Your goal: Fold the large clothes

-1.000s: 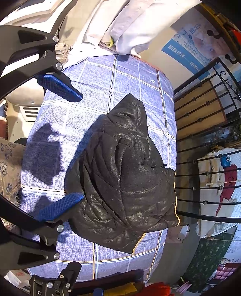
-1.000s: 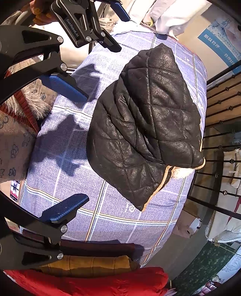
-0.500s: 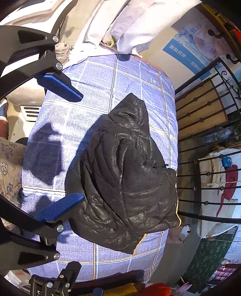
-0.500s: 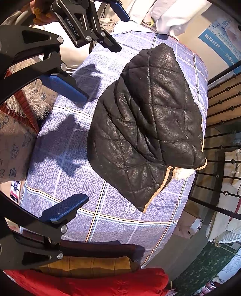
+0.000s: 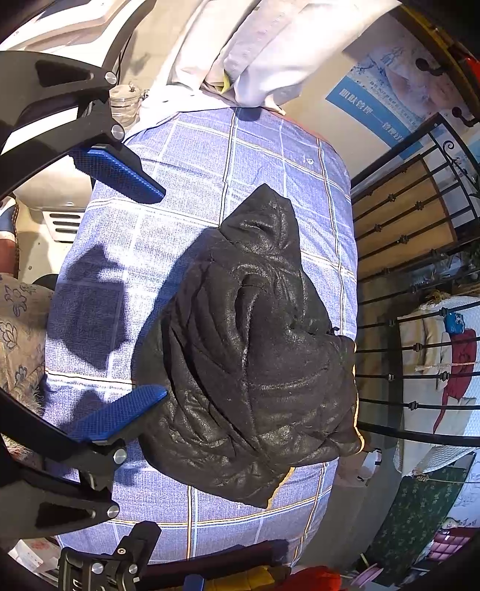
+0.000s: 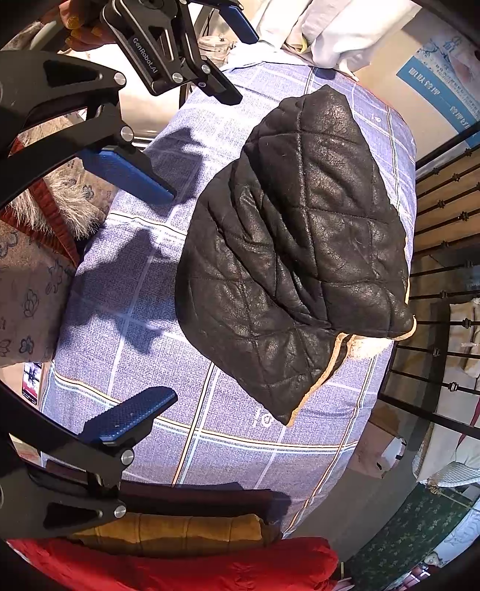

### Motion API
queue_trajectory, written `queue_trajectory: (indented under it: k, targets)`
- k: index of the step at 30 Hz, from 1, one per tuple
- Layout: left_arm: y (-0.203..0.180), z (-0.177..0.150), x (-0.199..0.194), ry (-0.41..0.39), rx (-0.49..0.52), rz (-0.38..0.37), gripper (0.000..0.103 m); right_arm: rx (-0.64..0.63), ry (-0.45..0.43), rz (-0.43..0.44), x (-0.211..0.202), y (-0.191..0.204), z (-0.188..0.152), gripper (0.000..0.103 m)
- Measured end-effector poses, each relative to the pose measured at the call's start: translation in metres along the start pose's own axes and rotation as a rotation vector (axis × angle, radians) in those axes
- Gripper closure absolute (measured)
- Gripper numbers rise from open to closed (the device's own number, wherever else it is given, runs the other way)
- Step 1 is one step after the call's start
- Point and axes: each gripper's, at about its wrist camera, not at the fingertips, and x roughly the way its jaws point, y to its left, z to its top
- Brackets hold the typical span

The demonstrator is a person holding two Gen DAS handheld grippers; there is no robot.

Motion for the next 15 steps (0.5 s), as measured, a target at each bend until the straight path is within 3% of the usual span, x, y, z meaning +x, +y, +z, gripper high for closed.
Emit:
queue_trajectory:
  k: [15]
  targets:
    - [-0.0006,0.0001,0.0009,0.003,0.000,-0.002,0.006,0.013,-0.041,0.074,0.0018,0.0006,-0.0008,0.006]
